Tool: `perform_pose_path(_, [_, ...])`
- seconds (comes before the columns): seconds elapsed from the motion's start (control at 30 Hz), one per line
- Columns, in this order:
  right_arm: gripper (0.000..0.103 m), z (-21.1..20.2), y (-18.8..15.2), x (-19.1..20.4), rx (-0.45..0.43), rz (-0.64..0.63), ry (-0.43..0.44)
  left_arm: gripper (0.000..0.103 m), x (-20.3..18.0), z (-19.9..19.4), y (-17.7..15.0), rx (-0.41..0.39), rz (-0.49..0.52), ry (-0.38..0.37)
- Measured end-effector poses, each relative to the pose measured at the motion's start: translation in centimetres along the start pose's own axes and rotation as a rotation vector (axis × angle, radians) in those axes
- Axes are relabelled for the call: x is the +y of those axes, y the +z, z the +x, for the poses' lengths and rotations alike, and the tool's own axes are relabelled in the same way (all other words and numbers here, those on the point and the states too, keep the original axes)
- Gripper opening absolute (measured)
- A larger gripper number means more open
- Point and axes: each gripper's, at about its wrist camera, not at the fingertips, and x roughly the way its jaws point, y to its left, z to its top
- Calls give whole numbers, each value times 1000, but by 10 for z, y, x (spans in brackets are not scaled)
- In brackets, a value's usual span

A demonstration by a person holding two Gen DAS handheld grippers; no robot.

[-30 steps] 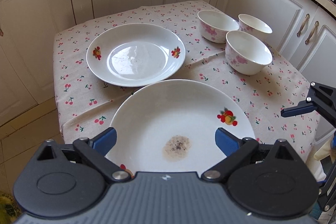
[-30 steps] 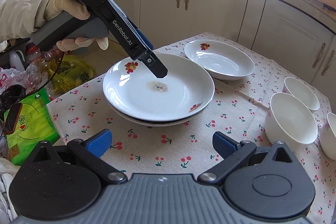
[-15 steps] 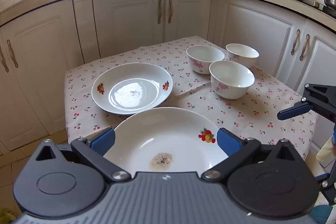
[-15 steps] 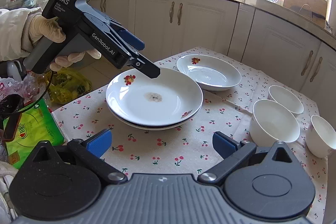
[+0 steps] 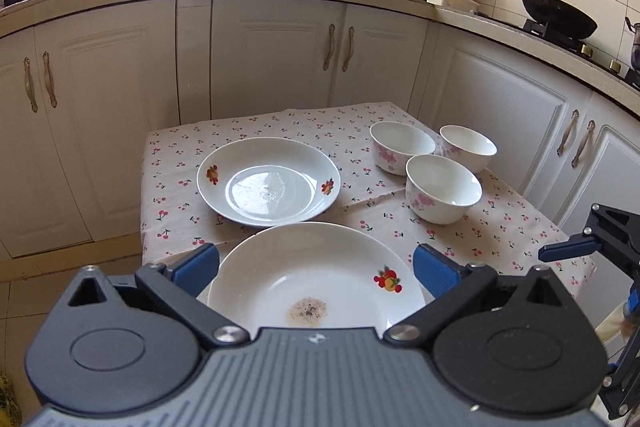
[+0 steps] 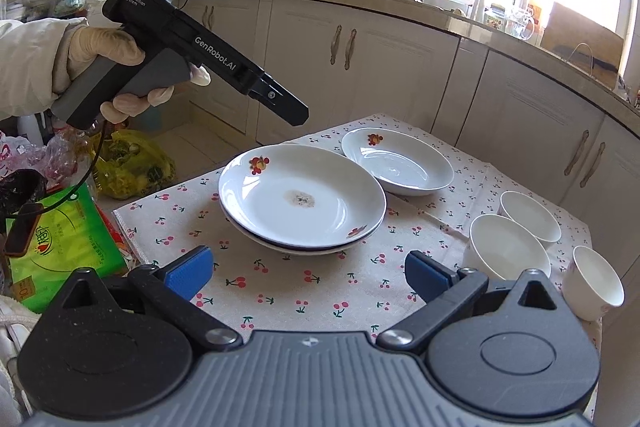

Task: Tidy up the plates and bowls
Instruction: 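Grasp the rim of another white fruit-decal plate with the left gripper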

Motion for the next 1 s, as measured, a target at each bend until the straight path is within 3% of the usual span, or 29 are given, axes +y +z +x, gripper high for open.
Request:
perform_pose_path(0.47, [103,47,31,-44,34,7,-14,102,35,41,31,-15,9,34])
perform_pose_path(0.67, [103,84,51,-78,44,27,-27,102,51,78,49,14,50,26])
perform_pose_path(1.0, [103,144,71,-129,97,51,-26,102,90,141,67,100,-14,12])
